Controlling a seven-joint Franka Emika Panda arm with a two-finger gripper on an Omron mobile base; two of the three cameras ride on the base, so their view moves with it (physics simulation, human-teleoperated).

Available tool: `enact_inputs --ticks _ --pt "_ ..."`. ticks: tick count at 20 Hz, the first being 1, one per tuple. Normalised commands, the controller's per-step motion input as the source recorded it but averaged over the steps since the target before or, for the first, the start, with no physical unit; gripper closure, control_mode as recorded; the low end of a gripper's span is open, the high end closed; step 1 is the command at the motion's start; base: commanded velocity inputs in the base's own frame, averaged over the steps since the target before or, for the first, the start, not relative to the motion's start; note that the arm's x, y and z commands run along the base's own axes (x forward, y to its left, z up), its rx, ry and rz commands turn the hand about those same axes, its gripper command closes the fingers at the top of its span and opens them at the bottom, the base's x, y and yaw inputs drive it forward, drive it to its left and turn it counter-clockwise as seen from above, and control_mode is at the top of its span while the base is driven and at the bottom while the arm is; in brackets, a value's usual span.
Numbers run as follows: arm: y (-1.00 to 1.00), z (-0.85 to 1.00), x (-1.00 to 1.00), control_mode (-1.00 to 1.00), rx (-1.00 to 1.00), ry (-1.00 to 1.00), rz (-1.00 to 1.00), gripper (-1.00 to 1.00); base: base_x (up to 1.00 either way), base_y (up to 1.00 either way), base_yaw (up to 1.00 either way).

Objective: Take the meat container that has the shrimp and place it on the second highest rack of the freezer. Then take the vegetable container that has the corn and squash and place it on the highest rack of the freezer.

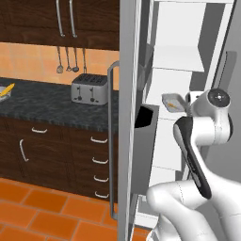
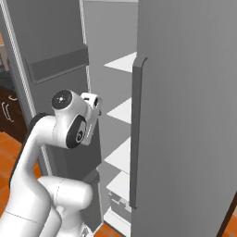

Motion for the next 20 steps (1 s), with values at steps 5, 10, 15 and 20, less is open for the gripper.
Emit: enact_inputs --ticks 5,10,15,20 --pt "0.19 0.03 0.0 -1.0 0.0 0.0 0.0 -1.0 0.0 0.0 0.0" --pt "0.11 0.0 0.0 -1.0 0.0 0.0 0.0 -1.0 0.0 0.0 0.0" --pt "0.05 0.0 0.0 1.0 0.0 0.0 0.0 -1.0 -0.29 -0.1 0.05" --pt "0.0 0.0 0.0 1.0 0.0 0.0 0.0 -1.0 -0.74 -0.63 0.36"
